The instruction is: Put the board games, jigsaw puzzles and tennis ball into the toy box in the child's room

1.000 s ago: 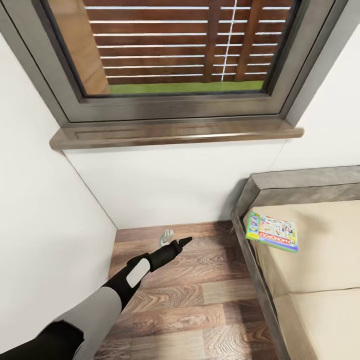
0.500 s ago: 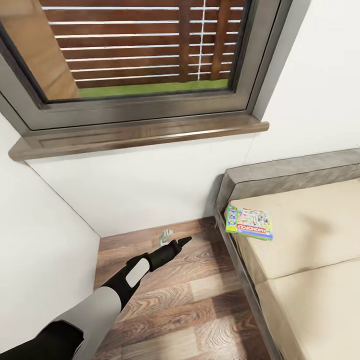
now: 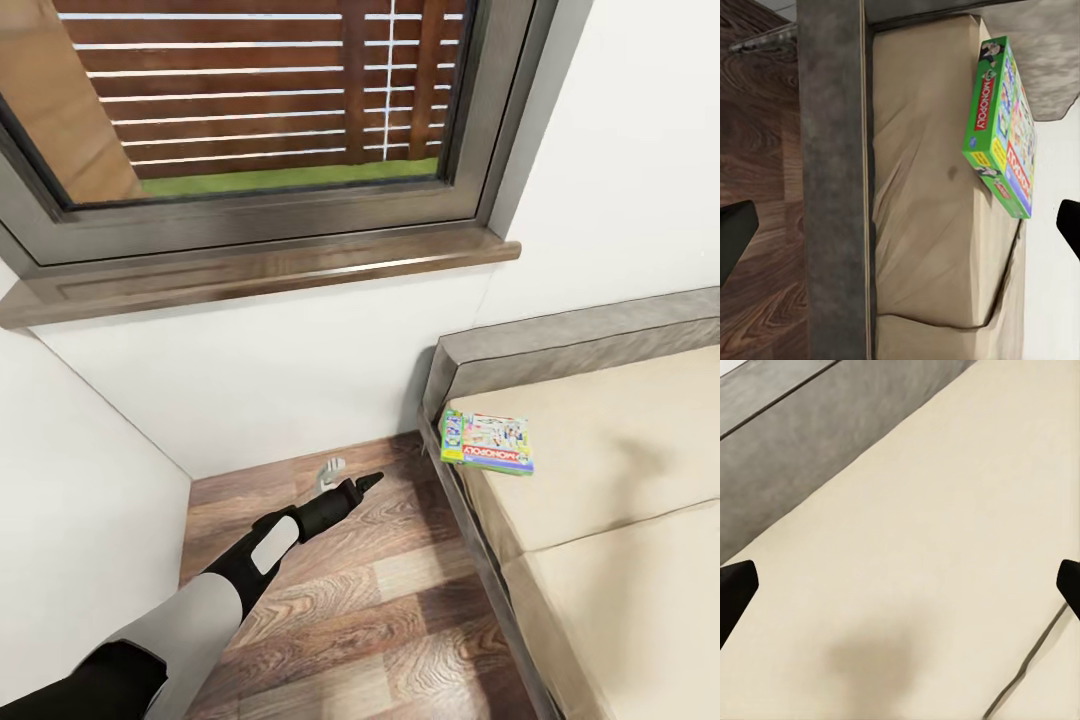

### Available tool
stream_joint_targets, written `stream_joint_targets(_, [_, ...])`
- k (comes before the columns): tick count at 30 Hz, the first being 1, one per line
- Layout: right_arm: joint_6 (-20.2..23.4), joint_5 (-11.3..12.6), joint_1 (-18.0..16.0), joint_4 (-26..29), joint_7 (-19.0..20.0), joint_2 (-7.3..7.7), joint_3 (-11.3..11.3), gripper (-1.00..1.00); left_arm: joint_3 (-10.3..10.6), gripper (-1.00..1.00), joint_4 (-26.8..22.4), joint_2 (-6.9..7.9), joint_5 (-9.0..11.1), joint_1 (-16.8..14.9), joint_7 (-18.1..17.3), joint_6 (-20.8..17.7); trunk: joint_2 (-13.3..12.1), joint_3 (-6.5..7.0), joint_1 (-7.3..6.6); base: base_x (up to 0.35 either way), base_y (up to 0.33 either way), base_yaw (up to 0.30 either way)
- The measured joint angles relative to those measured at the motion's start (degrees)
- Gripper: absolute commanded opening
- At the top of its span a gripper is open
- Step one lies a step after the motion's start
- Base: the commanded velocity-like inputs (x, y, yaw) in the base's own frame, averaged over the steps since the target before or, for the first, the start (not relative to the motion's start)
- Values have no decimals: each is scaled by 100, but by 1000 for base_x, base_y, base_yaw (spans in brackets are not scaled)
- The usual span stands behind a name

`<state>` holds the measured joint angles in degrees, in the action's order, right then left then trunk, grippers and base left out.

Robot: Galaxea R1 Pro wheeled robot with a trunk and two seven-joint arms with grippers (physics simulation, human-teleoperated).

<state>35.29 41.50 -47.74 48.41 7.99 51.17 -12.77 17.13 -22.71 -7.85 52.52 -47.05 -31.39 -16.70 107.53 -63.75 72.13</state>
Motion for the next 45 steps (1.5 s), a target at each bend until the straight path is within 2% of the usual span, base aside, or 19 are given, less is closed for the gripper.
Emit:
stream_joint_targets(7, [-1, 0, 4, 6, 2, 5, 0, 100, -2, 100, -1, 0, 0, -22, -3, -3, 0, 0, 0, 0, 0, -16])
stream_joint_targets(28, [-29, 8, 10, 13, 34, -8, 4, 100, -20, 100, 0, 56, -6, -350, 34, -11, 0, 0, 0, 0, 0, -3])
stream_joint_targets(38, [-103, 1, 20, 24, 26, -105, 13, 100, -46, 100, 17, 80, -1, -501, 51, -11, 0, 0, 0, 0, 0, 0])
stream_joint_targets(45, [-143, 4, 25, 62, 17, -237, 16, 100, -132, 100, 60, 86, 45, -523, 49, 2, 0, 0, 0, 0, 0, 0])
